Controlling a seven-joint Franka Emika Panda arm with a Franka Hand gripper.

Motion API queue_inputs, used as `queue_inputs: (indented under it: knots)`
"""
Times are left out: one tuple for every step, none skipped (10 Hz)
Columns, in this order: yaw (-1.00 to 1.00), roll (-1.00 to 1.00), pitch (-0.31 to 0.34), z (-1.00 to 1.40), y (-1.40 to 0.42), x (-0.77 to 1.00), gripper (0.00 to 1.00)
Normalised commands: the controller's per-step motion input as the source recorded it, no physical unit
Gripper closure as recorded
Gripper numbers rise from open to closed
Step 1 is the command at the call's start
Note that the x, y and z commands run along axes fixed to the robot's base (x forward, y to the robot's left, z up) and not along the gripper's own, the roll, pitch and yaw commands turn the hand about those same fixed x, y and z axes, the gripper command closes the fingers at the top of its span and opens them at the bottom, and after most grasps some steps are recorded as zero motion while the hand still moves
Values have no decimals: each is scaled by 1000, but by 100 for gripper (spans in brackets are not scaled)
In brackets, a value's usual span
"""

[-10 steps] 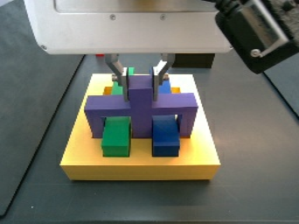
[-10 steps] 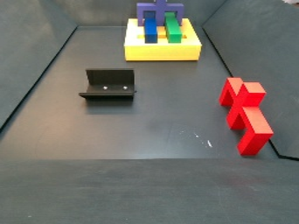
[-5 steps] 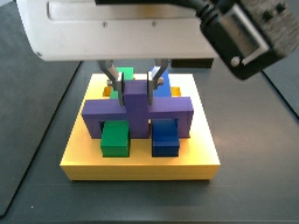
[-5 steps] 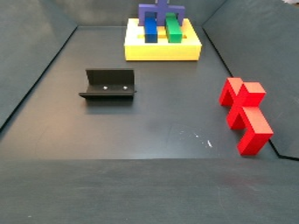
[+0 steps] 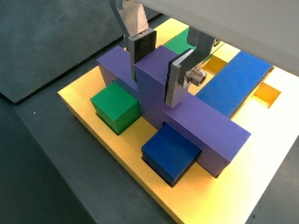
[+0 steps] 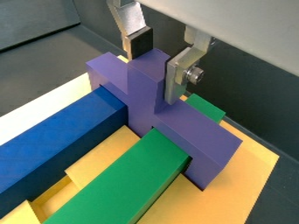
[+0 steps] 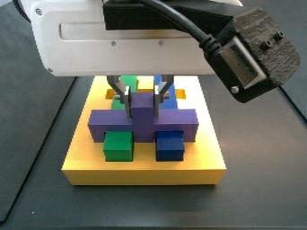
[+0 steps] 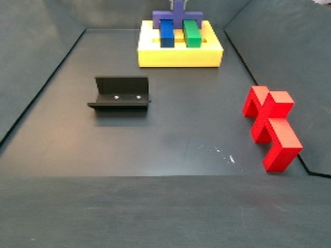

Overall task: Pick up the purple object. Move up. Move to above the board. Insert the purple object.
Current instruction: Insert the purple object.

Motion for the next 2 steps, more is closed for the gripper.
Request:
queue_inputs:
  knots:
    - [0,-13,-40,-43,0,0,100]
    - [0,0,0,0,0,0,100]
